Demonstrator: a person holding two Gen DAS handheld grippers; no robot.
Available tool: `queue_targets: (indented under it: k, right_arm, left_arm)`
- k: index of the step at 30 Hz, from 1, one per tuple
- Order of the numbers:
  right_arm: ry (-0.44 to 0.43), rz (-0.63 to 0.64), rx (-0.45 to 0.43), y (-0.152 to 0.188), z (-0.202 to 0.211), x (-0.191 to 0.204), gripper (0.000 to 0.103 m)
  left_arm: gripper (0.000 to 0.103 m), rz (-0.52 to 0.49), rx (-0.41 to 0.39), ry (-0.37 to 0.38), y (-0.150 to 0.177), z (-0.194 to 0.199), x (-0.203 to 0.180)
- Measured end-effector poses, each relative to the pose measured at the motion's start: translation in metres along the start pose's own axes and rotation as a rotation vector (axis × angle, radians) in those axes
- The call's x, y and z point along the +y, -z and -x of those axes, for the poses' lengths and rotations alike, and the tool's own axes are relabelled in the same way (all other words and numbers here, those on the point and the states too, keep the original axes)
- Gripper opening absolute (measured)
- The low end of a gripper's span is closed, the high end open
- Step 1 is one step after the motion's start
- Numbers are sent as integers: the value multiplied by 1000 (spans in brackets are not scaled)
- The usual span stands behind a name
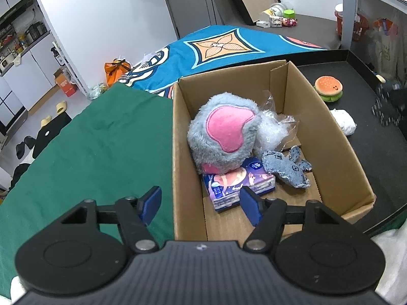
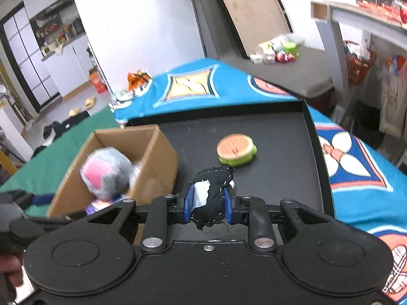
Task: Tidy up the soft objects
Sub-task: 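Carry the black felt piece into the box and release it with the right gripper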
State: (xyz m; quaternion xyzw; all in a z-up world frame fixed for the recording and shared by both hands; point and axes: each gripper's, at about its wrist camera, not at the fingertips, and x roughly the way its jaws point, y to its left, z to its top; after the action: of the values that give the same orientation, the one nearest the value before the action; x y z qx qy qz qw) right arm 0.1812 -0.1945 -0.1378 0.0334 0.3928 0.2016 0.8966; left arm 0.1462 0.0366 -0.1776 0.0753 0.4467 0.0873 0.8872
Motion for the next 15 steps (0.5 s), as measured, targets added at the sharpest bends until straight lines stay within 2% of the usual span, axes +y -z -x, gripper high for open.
queue_targets:
  k: [7,15]
  right_arm:
    - [-58,20,-53,-18,9,22,25]
    - [-124,40,-48,-20,1,48,25]
  left_arm:
    - [48,11,3,20,2,4,0]
    - [25,34,-1,14,4,5,12]
